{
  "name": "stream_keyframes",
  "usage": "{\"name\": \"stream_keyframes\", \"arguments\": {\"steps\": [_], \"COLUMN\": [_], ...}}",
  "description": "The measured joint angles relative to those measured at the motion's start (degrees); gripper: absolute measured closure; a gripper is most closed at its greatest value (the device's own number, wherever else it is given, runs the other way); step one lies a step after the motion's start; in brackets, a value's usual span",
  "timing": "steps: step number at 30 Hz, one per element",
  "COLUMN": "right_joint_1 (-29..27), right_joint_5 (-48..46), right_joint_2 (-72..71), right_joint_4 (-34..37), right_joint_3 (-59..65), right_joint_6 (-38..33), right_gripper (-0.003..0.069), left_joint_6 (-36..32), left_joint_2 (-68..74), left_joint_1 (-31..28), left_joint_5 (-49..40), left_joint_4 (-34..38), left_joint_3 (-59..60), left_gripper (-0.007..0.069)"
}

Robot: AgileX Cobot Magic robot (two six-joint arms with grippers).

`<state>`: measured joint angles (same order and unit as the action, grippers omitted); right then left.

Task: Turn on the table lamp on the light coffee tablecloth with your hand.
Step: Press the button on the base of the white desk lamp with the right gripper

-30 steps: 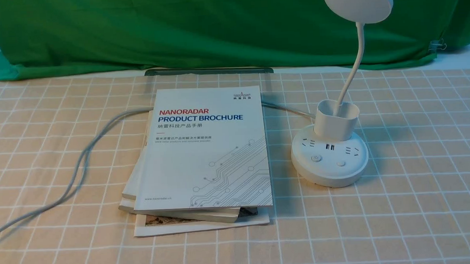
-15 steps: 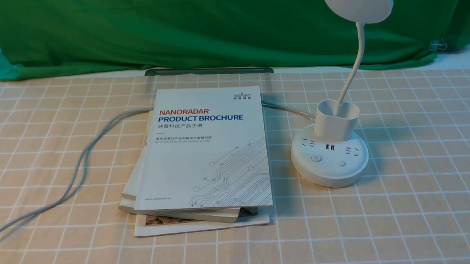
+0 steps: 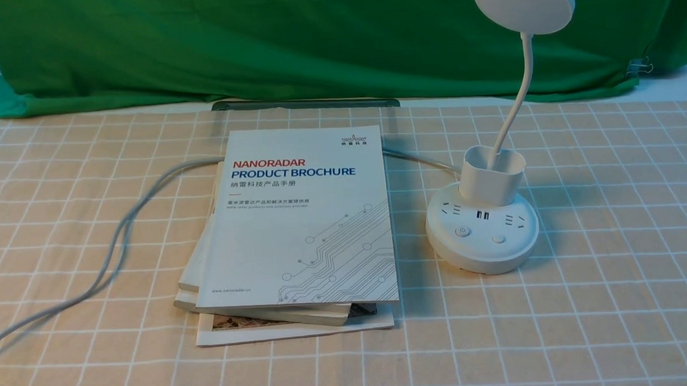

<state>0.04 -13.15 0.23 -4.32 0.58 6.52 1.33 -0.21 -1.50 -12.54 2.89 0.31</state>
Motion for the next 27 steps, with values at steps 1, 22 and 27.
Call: {"name": "stream_keyframes", "arguments": {"steps": [1, 22, 27], "right_joint_1": [0.0, 0.0, 0.0], "right_joint_5": [0.0, 0.3, 0.5], "right_joint_2": [0.0, 0.0, 0.0], "right_joint_4": [0.0, 8.2, 17.2], "right_joint_3": [0.0, 0.0, 0.0], "right_joint_6": [0.0, 21.7, 46.7], "right_gripper": [0.0418, 0.0418, 0.0418], "left_joint_6": [0.0, 0.0, 0.0], "left_joint_2": [0.0, 0.0, 0.0], "left_joint_1": [0.0, 0.0, 0.0], "left_joint_5": [0.0, 0.0, 0.0], "left_joint_4": [0.0, 0.0, 0.0], "left_joint_3": [0.0, 0.0, 0.0], "left_gripper": [0.0603, 0.0603, 0.0603]}}
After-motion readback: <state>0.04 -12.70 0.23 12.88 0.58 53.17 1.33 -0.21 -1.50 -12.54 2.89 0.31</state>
